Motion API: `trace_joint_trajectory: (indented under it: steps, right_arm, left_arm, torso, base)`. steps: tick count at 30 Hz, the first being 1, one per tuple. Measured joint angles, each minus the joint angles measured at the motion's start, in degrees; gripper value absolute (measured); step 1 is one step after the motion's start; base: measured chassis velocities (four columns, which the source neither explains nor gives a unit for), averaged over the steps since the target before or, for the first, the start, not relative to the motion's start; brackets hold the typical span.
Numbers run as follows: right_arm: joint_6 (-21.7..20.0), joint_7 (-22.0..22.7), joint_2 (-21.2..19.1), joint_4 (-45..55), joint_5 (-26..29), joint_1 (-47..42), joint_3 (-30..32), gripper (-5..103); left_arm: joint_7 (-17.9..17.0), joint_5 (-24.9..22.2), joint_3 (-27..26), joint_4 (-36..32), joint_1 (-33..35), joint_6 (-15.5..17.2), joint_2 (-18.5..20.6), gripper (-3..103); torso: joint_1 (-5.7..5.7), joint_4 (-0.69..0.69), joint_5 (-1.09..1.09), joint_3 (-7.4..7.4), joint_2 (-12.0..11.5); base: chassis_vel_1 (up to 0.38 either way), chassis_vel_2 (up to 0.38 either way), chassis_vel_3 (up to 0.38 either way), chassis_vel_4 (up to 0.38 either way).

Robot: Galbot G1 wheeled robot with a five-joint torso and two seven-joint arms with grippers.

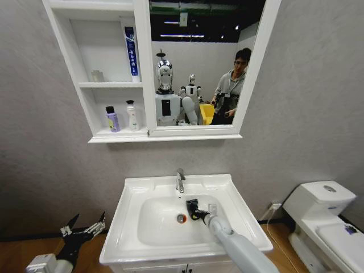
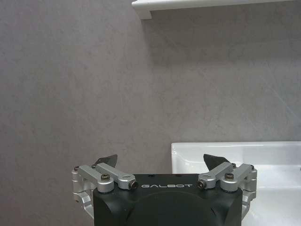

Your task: Move facial cleanser and shampoo from washbasin to cabinet, then wipe washbasin with towel.

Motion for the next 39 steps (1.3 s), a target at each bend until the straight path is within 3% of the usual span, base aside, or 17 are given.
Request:
trace_joint_trajectory:
  steps: [11,13,24,26,33,36,39]
  right_arm:
    - [-2.25,1.68,5.15,-0.82,5.02,2.33,-6.04,3]
    - [-2.35,1.60,6.38,-0.42,5.19,2.35,-7.34,3]
    - [-3.03,3.45,6.50,4.17,7.39,-0.32,-8.35,3]
    - [-2.96,3.58,5.82,4.63,7.44,-1.15,-7.72,3]
    - [-2.48,4.34,-3.41,7.90,7.84,-6.99,1.44,3]
    - [-2.47,4.27,-6.26,8.47,8.01,-8.14,4.26,3]
    - [-2.47,3.98,-8.76,9.33,8.69,-8.95,6.31,3]
  left_arm:
    - [0.00,0.00,0.00,0.00,0.00,0.00,0.00,100]
    - [0.00,0.00,0.00,0.00,0.00,0.00,0.00,100]
    - [0.00,0.00,0.00,0.00,0.01,0.00,0.00,100]
    - [0.00,0.00,0.00,0.00,0.00,0.00,0.00,100]
    - [0.00,0.00,0.00,0.00,0.00,0.00,0.00,100]
    - [0.00,0.00,0.00,0.00,0.00,0.00,0.00,100]
    - [0.00,0.00,0.00,0.00,0.00,0.00,0.00,100]
  torso:
    - [0.01,-0.02,-0.02,0.00,-0.01]
    - [0.01,0.02,0.02,0.00,-0.01]
    - [0.02,0.04,0.03,0.01,-0.02]
    - [0.01,0.05,0.04,0.00,-0.02]
    - [-0.01,0.05,0.05,-0.03,0.01]
    - [-0.01,0.06,-0.03,-0.03,0.02]
    - [-0.01,0.06,0.03,-0.02,0.01]
  base:
    - [0.000,0.000,0.000,0.000]
    - [0.000,0.000,0.000,0.000]
    - [0.000,0.000,0.000,0.000]
    - [0.000,0.000,0.000,0.000]
    - [0.000,0.000,0.000,0.000]
    - [0.000,0.000,0.000,0.000]
    - [0.000,0.000,0.000,0.000]
